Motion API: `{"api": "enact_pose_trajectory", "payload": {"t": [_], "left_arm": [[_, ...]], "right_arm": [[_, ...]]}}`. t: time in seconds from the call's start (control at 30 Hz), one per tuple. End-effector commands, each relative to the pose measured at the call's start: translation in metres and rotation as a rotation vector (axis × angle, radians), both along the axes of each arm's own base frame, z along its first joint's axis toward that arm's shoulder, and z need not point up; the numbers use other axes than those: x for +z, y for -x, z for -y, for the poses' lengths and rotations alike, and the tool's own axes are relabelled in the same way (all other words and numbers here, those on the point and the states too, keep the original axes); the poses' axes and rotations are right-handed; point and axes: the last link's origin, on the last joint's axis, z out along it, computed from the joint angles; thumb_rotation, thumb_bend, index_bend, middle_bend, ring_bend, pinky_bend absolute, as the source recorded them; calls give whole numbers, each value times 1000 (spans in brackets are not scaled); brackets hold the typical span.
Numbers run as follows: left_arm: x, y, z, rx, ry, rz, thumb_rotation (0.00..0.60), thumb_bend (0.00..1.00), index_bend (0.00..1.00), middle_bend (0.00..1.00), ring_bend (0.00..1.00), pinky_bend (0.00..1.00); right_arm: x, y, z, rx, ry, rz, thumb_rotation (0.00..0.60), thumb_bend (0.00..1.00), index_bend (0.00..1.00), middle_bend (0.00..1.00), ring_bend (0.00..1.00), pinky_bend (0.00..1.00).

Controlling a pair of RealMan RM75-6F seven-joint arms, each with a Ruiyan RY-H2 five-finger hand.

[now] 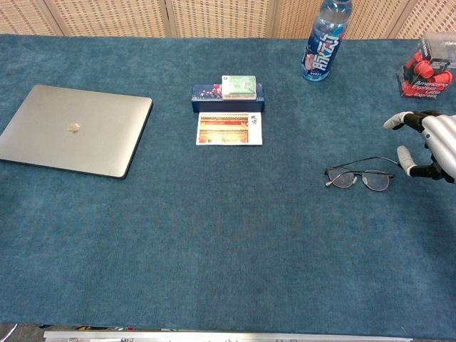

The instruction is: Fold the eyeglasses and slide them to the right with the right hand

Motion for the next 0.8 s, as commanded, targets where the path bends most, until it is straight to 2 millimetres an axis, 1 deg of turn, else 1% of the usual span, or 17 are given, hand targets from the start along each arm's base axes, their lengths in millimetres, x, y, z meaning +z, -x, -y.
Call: {"api": "enact_pose_trajectory", "payload": {"t": [0.03, 0.43, 0.8], "left_arm": [[0, 0, 0, 1, 0, 1, 600, 0, 505, 477, 353, 538], [0, 3, 1, 8, -2, 6, 600, 0, 505, 477, 353, 538], [0, 5, 1, 11, -2, 10, 600, 0, 505, 477, 353, 539]], "right_arm": [[-2, 3, 0, -12, -6, -14, 600, 498, 311, 321, 238, 450], [-11, 13, 3, -36, -24, -49, 600, 498, 311, 322, 238, 450], [-19, 17, 7, -37, -37, -81, 600, 498, 311, 321, 238, 450]]}}
